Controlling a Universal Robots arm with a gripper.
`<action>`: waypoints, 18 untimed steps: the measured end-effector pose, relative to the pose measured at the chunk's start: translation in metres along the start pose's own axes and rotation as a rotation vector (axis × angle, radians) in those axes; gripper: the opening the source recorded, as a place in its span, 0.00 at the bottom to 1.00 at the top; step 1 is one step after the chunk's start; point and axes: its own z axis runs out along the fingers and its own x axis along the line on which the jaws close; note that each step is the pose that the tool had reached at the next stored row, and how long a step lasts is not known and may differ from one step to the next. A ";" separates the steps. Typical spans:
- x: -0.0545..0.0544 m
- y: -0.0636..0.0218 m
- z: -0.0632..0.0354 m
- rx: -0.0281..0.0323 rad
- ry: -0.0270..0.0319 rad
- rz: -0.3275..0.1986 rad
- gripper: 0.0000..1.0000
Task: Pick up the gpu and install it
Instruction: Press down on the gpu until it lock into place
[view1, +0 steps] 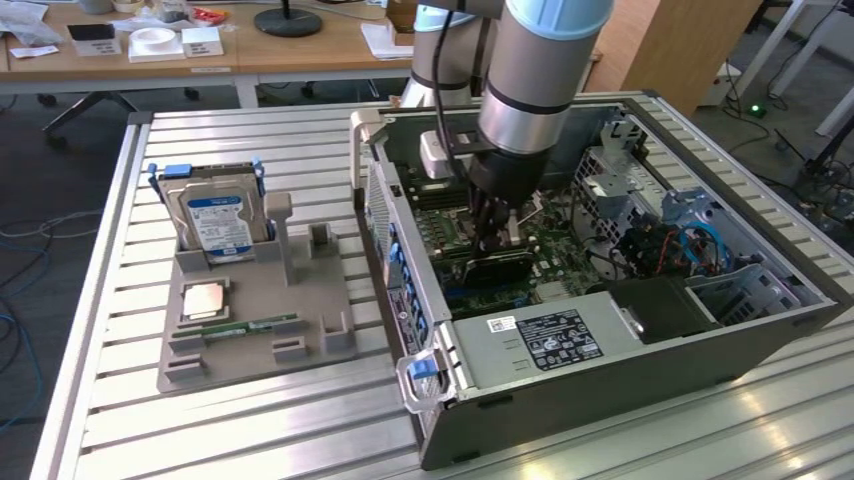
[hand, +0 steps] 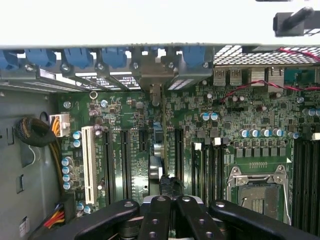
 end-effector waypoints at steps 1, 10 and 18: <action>0.000 0.0002 0.0000 -0.0001 0.0001 0.000 0.11; 0.000 0.0014 0.0005 0.0000 0.0000 0.000 0.11; 0.000 0.0019 0.0005 0.0001 -0.0001 0.000 0.11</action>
